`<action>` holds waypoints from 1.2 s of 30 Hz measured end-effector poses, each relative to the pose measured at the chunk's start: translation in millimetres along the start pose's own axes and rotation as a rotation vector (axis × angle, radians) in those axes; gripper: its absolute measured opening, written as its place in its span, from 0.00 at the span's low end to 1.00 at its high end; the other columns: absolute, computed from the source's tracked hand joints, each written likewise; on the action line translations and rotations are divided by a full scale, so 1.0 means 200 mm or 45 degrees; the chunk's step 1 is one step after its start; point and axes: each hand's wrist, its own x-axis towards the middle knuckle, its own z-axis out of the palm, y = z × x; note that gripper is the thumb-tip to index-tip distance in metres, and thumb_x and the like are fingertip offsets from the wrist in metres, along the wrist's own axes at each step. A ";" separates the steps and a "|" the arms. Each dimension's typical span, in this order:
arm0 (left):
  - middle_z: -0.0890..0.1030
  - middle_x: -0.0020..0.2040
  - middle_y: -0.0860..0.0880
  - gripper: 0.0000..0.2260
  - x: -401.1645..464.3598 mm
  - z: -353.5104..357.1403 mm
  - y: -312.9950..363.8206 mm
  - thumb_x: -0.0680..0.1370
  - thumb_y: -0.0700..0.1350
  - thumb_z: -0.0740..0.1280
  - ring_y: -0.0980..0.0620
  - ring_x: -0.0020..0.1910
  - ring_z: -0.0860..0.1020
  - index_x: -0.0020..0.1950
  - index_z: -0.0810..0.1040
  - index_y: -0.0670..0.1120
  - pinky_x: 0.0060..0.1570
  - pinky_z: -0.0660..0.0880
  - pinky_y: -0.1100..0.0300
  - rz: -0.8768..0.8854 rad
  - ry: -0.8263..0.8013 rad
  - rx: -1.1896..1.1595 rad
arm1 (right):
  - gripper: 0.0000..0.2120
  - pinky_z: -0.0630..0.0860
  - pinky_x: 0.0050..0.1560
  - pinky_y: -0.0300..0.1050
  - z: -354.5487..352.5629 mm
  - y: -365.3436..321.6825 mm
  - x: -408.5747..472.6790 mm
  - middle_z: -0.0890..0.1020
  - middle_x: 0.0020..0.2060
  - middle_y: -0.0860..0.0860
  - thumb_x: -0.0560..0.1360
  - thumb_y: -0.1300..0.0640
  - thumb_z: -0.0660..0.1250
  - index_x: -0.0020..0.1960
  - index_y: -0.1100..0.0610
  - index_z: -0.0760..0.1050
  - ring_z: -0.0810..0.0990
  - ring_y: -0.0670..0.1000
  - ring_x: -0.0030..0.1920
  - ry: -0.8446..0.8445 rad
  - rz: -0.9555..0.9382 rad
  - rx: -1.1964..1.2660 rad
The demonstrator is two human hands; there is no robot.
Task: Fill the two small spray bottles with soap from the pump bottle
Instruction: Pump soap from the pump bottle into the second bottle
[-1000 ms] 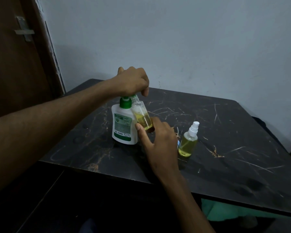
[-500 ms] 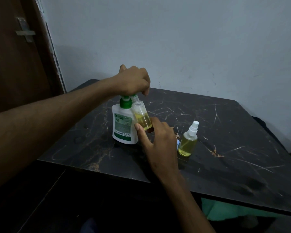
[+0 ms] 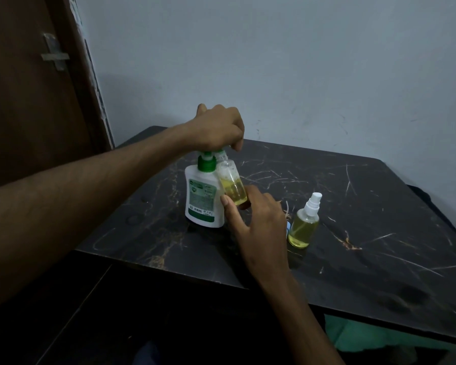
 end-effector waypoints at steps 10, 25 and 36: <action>0.84 0.45 0.59 0.09 0.00 0.01 0.00 0.75 0.43 0.67 0.55 0.52 0.78 0.43 0.88 0.49 0.58 0.58 0.46 -0.025 0.028 -0.041 | 0.17 0.72 0.49 0.46 0.00 0.00 0.00 0.78 0.46 0.44 0.83 0.37 0.61 0.59 0.49 0.78 0.74 0.46 0.47 -0.020 0.017 0.003; 0.82 0.43 0.61 0.09 0.00 0.01 -0.01 0.76 0.43 0.67 0.54 0.51 0.77 0.43 0.88 0.49 0.62 0.59 0.45 -0.011 0.043 -0.043 | 0.19 0.73 0.51 0.47 -0.01 0.00 0.00 0.79 0.47 0.44 0.83 0.36 0.60 0.60 0.49 0.78 0.74 0.46 0.48 -0.034 0.045 -0.011; 0.82 0.43 0.60 0.10 0.01 0.00 0.00 0.76 0.42 0.67 0.54 0.50 0.77 0.42 0.88 0.49 0.62 0.59 0.45 -0.018 0.074 -0.042 | 0.19 0.75 0.50 0.50 0.00 0.00 0.00 0.78 0.45 0.43 0.83 0.36 0.59 0.58 0.49 0.78 0.74 0.45 0.46 0.004 0.016 -0.015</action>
